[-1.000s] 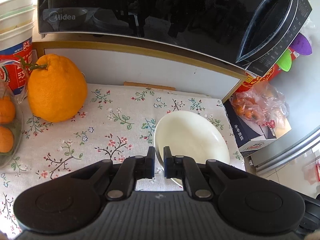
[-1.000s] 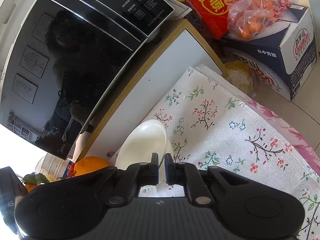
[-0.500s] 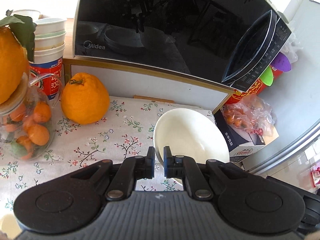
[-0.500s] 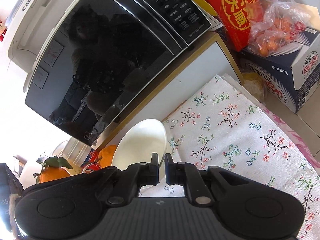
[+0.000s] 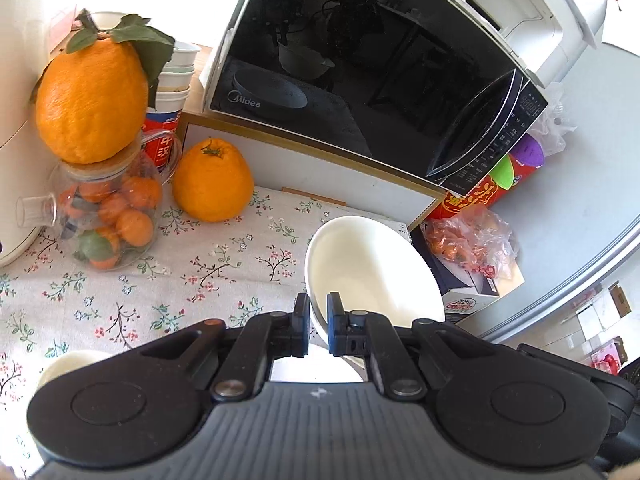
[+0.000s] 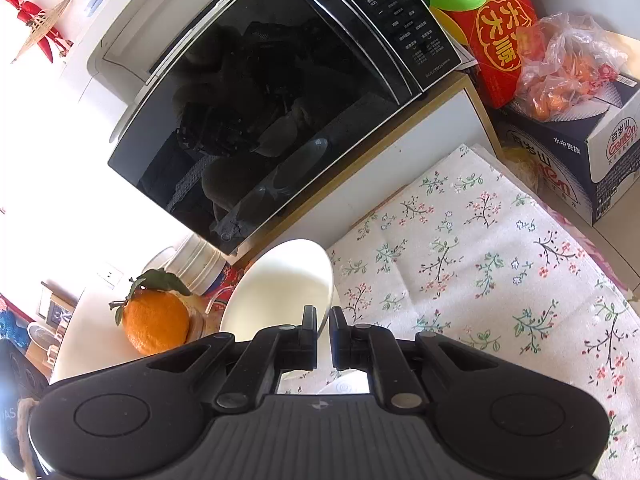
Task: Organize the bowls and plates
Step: 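Lift the small bowl with both tools and carry it over the nested bowls, then lower the small bowl into the nested bowls and open both tools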
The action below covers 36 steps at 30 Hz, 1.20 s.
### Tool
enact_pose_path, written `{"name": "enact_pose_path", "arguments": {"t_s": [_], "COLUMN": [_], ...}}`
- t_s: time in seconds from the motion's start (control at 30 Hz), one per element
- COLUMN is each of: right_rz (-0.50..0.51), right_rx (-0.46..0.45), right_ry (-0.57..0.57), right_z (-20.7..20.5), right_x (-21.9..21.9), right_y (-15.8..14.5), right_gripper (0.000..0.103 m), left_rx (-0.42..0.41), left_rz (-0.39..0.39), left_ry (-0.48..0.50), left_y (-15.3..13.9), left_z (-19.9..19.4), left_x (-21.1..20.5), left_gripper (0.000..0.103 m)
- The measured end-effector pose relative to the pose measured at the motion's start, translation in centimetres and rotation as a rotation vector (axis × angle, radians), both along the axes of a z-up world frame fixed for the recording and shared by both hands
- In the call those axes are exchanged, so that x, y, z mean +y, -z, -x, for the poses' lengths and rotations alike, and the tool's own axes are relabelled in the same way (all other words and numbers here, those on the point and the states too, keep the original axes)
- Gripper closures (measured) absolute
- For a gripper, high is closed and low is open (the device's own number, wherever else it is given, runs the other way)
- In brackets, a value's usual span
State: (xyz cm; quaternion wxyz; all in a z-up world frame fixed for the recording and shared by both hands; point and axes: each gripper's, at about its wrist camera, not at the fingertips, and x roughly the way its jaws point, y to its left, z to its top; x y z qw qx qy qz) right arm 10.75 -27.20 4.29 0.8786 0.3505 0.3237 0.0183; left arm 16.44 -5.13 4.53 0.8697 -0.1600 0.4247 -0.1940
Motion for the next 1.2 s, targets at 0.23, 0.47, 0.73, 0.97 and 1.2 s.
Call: {"name": "enact_pose_path", "arguments": {"t_s": [0.23,0.47,0.73,0.97,1.2], "right_rz": [-0.002,0.021,-0.010,0.001,0.030], "right_rx": [0.016,0.025,0.031,0.052,0.102], "right_ry": [-0.056,-0.127,-0.202,-0.273,-0.324], "right_z": [2.1,3.1,2.9,1.9,1.5], "right_x": [2.9,6.2,9.6,12.5,14.6], "right_y": [0.3,1.1,2.5,3.6,5.0], "right_gripper": [0.098,0.098,0.095,0.095,0.095], "left_rx": [0.029,0.040,0.077,0.076,0.098], "left_rz": [0.063,0.084,0.129,0.074,-0.003], "left_ry": [-0.042,-0.089,-0.138,-0.156,-0.145], "left_y": [1.4,3.0,3.9,4.0,4.8], "left_z": [2.7,5.1,5.9,6.1,6.5], "left_x": [4.1,7.4,11.1,13.9,14.9], "left_gripper": [0.096,0.096,0.095,0.096,0.095]}}
